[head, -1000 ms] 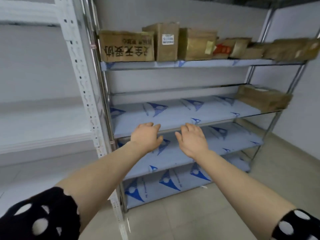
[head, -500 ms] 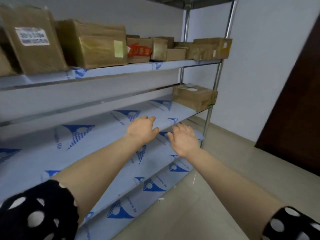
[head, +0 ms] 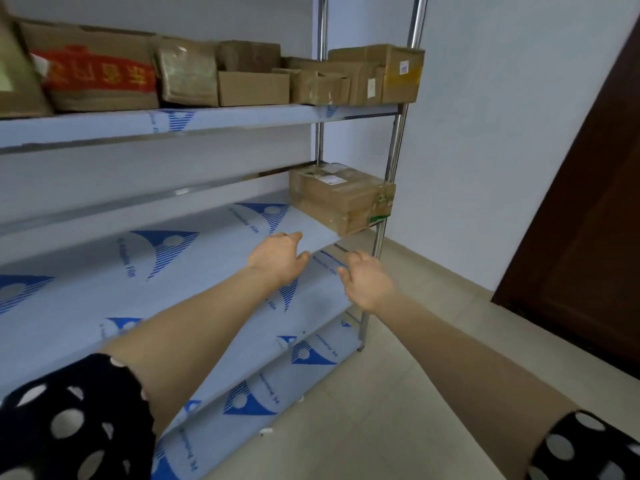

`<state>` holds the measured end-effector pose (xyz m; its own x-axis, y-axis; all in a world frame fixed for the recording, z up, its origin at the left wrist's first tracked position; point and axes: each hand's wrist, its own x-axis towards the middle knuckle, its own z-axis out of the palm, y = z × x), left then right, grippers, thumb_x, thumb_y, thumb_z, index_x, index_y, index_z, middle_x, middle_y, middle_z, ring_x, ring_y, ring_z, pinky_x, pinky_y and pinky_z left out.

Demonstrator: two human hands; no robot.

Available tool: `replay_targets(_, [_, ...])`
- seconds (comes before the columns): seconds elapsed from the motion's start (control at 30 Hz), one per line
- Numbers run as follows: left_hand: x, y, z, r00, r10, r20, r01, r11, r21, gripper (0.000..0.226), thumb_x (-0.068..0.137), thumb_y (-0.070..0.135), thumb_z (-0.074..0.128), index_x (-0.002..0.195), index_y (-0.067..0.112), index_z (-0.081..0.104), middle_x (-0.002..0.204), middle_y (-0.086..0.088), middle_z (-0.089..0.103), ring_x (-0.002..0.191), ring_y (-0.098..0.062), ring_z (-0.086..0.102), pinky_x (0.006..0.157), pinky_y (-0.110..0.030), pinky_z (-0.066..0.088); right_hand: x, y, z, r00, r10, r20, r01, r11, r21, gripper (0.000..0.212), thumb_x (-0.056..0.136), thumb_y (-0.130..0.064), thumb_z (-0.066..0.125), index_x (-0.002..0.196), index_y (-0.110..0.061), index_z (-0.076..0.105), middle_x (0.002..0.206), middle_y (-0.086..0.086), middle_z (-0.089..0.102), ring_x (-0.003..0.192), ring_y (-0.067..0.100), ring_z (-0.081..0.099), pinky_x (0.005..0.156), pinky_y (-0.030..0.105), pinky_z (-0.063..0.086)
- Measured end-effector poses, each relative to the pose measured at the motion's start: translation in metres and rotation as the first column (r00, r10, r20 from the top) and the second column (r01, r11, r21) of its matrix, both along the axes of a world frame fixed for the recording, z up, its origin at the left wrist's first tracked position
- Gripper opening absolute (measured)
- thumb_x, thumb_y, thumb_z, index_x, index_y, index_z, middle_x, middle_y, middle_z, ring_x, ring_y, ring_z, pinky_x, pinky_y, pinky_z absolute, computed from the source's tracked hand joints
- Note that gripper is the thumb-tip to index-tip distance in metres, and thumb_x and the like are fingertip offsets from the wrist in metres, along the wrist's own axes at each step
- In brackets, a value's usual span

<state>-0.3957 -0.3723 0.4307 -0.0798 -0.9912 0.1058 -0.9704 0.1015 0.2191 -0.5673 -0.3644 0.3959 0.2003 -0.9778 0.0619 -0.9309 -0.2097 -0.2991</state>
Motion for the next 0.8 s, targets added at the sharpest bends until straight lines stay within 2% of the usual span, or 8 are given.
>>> replay_targets(0.1, [-0.040, -0.039, -0.005, 1.000, 0.015, -0.003, -0.015, 0.999, 0.032, 0.049, 0.099, 0.035, 0.042, 0.143, 0.014, 0.037, 0.138, -0.016, 0.046, 0.125, -0.032, 0.044, 0.098, -0.044, 0.044, -0.048, -0.044, 0.004, 1.000, 0.006, 0.001, -0.006, 1.000, 0.013, 0.040, 0.104, -0.027, 0.031, 0.131, 0.000, 0.042, 0.132, 0.018, 0.044, 0.121, 0.032, 0.043, 0.099, 0.035, 0.035])
replay_targets(0.2, [-0.067, -0.072, -0.008, 0.998, 0.043, -0.036, -0.041, 0.998, 0.050, 0.050, 0.099, 0.034, 0.042, 0.144, 0.014, 0.036, 0.138, -0.014, 0.045, 0.126, -0.030, 0.043, 0.099, -0.042, 0.043, -0.081, -0.090, 0.004, 0.993, -0.044, 0.112, 0.037, 0.997, 0.064, 0.037, 0.104, -0.024, 0.032, 0.124, 0.003, 0.046, 0.129, 0.021, 0.047, 0.117, 0.032, 0.047, 0.092, 0.033, 0.037])
replay_targets(0.37, [-0.091, -0.130, -0.021, 0.994, 0.100, -0.038, -0.096, 0.991, 0.093, 0.052, 0.100, 0.035, 0.041, 0.147, 0.017, 0.032, 0.143, -0.013, 0.042, 0.128, -0.030, 0.043, 0.099, -0.039, 0.041, -0.108, -0.160, -0.007, 0.983, -0.046, 0.178, 0.025, 0.993, 0.116, 0.044, 0.103, -0.024, 0.033, 0.138, 0.002, 0.039, 0.142, 0.019, 0.042, 0.127, 0.031, 0.045, 0.102, 0.034, 0.035])
replay_targets(0.43, [-0.097, -0.156, -0.027, 0.992, 0.113, -0.064, -0.106, 0.988, 0.109, 0.054, 0.100, 0.036, 0.042, 0.149, 0.016, 0.030, 0.145, -0.013, 0.040, 0.130, -0.030, 0.042, 0.102, -0.037, 0.038, -0.114, -0.187, -0.013, 0.976, -0.058, 0.210, 0.028, 0.990, 0.141, 0.043, 0.104, -0.023, 0.033, 0.137, 0.003, 0.038, 0.140, 0.021, 0.044, 0.122, 0.033, 0.049, 0.101, 0.035, 0.038])
replay_targets(0.53, [-0.107, -0.201, -0.035, 0.985, 0.116, -0.128, -0.103, 0.989, 0.106, 0.054, 0.099, 0.036, 0.044, 0.148, 0.013, 0.032, 0.146, -0.014, 0.041, 0.131, -0.028, 0.041, 0.103, -0.034, 0.036, -0.120, -0.226, -0.018, 0.962, -0.073, 0.262, 0.031, 0.986, 0.161, 0.040, 0.104, -0.019, 0.032, 0.136, 0.003, 0.039, 0.139, 0.021, 0.045, 0.125, 0.032, 0.046, 0.099, 0.035, 0.036])
replay_targets(0.67, [-0.112, -0.257, -0.041, 0.957, 0.138, -0.257, -0.115, 0.988, 0.104, 0.054, 0.099, 0.037, 0.044, 0.146, 0.011, 0.035, 0.144, -0.013, 0.044, 0.130, -0.028, 0.043, 0.099, -0.032, 0.038, -0.117, -0.287, -0.019, 0.940, -0.070, 0.334, 0.020, 0.988, 0.150, 0.030, 0.101, -0.016, 0.033, 0.120, -0.002, 0.051, 0.120, 0.017, 0.054, 0.114, 0.034, 0.052, 0.091, 0.034, 0.040])
replay_targets(0.8, [-0.115, -0.308, -0.043, 0.916, 0.216, -0.337, -0.170, 0.972, 0.159, 0.058, 0.099, 0.042, 0.042, 0.143, 0.005, 0.035, 0.141, -0.016, 0.046, 0.127, -0.031, 0.045, 0.097, -0.032, 0.039, -0.110, -0.343, -0.022, 0.919, -0.091, 0.384, 0.021, 0.983, 0.182, 0.030, 0.098, -0.016, 0.035, 0.113, 0.001, 0.054, 0.115, 0.017, 0.058, 0.104, 0.031, 0.056, 0.090, 0.038, 0.045])
